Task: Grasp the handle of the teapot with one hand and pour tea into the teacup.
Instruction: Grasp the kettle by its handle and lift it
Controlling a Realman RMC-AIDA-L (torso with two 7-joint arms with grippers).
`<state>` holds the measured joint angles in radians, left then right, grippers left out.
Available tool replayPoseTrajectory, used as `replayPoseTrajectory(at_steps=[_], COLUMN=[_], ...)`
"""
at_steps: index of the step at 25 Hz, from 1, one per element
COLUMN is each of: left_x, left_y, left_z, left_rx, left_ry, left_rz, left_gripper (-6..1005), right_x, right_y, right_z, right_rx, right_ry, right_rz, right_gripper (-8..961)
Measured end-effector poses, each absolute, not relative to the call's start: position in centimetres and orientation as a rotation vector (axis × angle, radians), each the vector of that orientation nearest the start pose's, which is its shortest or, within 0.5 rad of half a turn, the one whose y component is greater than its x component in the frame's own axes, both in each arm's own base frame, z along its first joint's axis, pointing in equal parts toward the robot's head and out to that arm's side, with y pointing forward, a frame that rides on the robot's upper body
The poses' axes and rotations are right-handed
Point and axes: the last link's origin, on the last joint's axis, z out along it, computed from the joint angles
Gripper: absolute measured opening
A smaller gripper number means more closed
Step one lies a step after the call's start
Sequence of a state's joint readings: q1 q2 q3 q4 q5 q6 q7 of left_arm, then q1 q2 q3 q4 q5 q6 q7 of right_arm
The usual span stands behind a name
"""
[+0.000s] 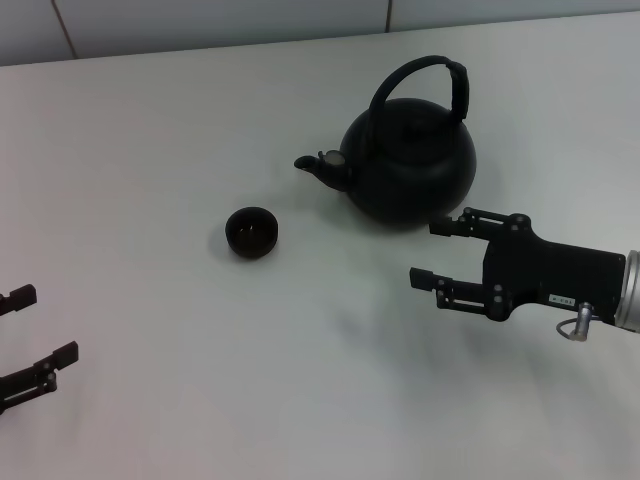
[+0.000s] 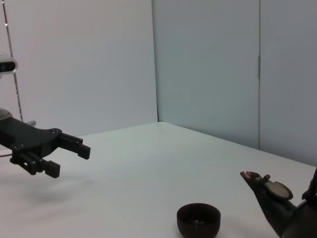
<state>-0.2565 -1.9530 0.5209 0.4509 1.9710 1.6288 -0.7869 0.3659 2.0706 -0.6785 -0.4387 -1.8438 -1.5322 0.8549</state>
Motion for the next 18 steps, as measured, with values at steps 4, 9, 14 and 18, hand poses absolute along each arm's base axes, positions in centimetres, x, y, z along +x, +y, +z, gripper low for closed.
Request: replayPoseTrajectory(at_steps=[4,9,14,18], left_x=[-36.8,-36.7,-36.6,-36.4], left_y=[23.4,23.5,23.7,23.8], left_z=[3.6,3.6,3.5,3.4], left_rx=[-2.519,-2.514,-2.512,-2.513], left_ry=[-0.365,-0.364,-0.36,-0.358], left_rz=[-0.587,-0.595,-0.602,-0.606], left_gripper=[824,824,824,824], right_x=[31.2,31.5,31.9,31.7], right_y=[27.2,26.7,26.6,27.5], right_z=[-2.1,-2.2,-2.9,-4.0], right_rx=[-2.449,-2.201,-1.893,-1.798], right_ry=[0.352,0.36,0.417,0.457], right_rz=[0.822,0.921,0.912,0.842], right_gripper=[703,703,704,704])
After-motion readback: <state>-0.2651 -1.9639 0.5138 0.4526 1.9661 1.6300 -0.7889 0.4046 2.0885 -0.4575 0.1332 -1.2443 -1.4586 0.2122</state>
